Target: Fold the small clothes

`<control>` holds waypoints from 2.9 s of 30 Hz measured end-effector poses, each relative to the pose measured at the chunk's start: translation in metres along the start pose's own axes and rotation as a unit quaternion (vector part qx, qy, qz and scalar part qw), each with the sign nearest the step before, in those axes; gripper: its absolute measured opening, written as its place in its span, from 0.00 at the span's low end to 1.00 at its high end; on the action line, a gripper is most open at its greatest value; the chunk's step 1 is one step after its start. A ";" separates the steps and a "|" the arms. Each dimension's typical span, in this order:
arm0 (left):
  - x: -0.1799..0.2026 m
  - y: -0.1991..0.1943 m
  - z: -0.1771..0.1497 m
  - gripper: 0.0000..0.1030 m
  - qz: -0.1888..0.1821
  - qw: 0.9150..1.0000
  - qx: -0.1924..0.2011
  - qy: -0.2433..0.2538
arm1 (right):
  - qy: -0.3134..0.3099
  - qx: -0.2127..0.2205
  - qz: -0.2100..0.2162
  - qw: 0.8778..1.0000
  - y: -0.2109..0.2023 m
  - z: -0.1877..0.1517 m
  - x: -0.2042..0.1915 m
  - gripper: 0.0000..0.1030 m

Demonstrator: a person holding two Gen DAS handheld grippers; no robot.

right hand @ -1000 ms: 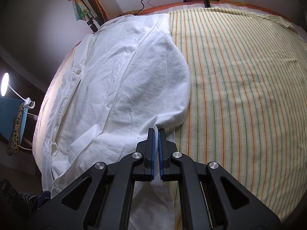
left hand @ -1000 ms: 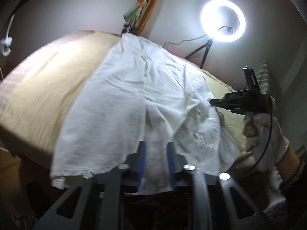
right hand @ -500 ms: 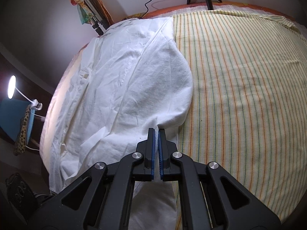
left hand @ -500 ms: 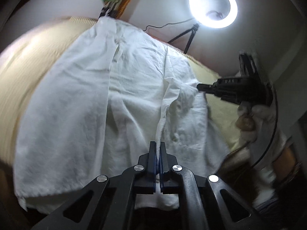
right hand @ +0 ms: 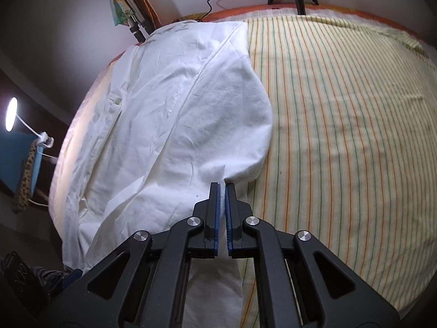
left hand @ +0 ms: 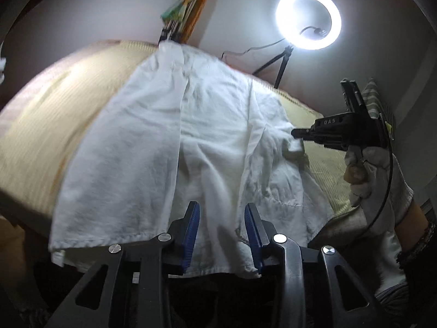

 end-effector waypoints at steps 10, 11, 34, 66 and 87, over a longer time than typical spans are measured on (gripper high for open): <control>0.077 0.029 -0.005 0.47 -0.081 0.989 -0.021 0.122 | 0.063 0.058 0.063 0.994 -0.059 -0.003 0.044 0.51; 0.086 0.036 -0.009 0.48 -0.084 0.988 -0.029 0.130 | 0.067 0.061 0.065 0.994 -0.063 -0.004 0.048 0.51; 0.163 0.130 -0.034 0.27 -0.048 0.982 -0.048 0.175 | 0.134 0.087 0.073 0.985 -0.079 -0.002 0.094 0.51; 0.163 0.125 -0.032 0.04 -0.067 0.986 -0.042 0.149 | 0.179 0.077 0.054 0.979 -0.059 -0.002 0.116 0.52; 0.107 0.057 0.012 0.03 -0.099 0.995 0.009 0.015 | 0.165 0.021 0.076 0.983 0.030 0.006 0.025 0.13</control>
Point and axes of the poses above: each gripper's, at about its wrist camera, not at the fingertips, and y roughly the way its jaws point, x to its right, z to its top, the point moved 1 cm from there along y, roughly the way its jaws point, and after that the axes turned 12 degrees about x, right-handed, at the moved point
